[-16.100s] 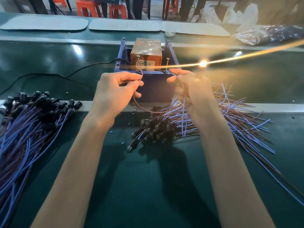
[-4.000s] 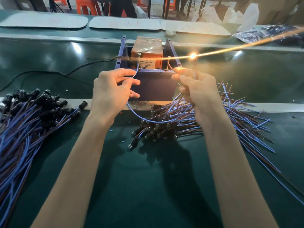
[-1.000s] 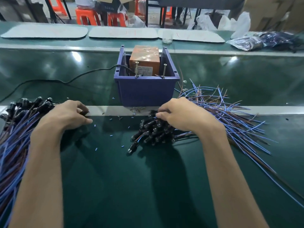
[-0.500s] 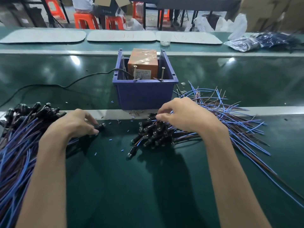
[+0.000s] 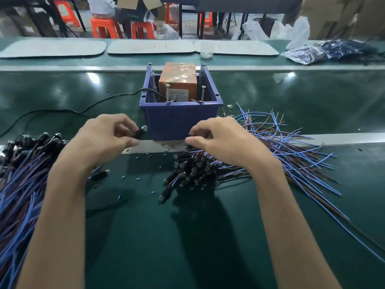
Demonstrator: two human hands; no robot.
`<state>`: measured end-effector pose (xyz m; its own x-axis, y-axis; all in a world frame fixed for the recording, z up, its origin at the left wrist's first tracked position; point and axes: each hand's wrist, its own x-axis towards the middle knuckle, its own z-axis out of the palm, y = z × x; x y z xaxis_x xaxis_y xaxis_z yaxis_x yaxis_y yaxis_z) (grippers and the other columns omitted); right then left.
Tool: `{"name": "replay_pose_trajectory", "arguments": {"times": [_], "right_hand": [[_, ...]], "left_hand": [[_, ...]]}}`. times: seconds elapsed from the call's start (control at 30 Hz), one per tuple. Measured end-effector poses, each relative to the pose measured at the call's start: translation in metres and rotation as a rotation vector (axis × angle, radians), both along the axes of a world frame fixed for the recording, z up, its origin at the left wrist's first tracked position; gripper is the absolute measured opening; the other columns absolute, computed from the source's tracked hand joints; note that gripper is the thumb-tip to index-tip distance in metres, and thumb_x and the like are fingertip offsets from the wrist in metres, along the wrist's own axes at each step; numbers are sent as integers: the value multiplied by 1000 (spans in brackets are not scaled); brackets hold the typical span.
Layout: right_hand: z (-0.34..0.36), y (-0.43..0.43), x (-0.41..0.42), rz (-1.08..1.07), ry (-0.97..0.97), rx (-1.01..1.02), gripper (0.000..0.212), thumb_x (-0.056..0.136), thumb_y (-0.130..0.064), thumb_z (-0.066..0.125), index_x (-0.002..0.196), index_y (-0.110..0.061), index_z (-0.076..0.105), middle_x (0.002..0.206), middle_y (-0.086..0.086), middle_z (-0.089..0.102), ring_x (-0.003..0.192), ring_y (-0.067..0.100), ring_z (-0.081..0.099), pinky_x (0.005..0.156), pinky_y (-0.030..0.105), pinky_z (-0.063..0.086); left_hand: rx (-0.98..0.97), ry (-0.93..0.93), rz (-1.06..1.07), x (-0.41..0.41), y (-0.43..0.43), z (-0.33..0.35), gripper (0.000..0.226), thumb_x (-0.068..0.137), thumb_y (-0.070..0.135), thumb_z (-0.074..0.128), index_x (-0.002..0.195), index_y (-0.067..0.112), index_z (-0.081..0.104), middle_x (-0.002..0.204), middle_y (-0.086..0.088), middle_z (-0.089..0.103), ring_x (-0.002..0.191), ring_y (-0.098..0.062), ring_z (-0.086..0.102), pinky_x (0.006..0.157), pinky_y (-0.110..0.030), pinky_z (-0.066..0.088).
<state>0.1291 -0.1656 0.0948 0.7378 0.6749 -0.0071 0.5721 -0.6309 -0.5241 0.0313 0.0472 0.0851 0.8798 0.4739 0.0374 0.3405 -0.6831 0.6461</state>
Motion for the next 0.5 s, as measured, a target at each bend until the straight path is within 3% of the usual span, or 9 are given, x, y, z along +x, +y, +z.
{"name": "replay_pose_trajectory", "arguments": {"times": [0.1,0.17,0.27,0.33,0.43,0.5], "right_hand": [[2,5,-6,77,128,141,37,90,-44,61,119,-22,64,98,-11,68,88,7,60,80,18,46],[2,7,-10,166,213,185,38,89,-39,63,122,-20,62,102,-11,70,89,3,64,82,17,49],[4,10,-15,203,324,370,19,90,-17,64,108,-10,67,100,6,73,95,19,69,92,36,53],[6,10,-16,163,418,541,11,92,-2,58,99,-2,67,91,17,71,85,27,70,88,42,55],[10,7,-14,101,481,667,13,94,0,53,92,-4,65,75,8,68,60,7,65,60,17,53],[13,5,-13,53,488,705,11,94,-5,56,91,-7,66,72,2,68,55,2,62,53,10,46]], "left_hand": [[-149,-223,-90,1,-24,15,22,75,12,80,75,31,70,71,12,70,68,-4,62,73,-22,48],[-233,-327,-153,2,-40,22,21,75,13,80,79,32,71,75,12,72,69,-5,65,75,-26,52],[-276,-416,-221,6,-62,27,19,77,14,79,83,30,71,79,10,73,74,-8,69,72,-26,56],[-319,-465,-234,9,-71,29,21,79,11,77,84,30,69,80,11,73,73,-5,68,69,-20,56],[-436,-477,-263,9,-73,32,15,77,21,76,89,26,69,84,11,74,81,-3,69,76,-15,53],[-487,-467,-244,7,-70,33,24,72,33,72,93,24,68,86,8,75,85,-5,70,78,-15,53]]}}
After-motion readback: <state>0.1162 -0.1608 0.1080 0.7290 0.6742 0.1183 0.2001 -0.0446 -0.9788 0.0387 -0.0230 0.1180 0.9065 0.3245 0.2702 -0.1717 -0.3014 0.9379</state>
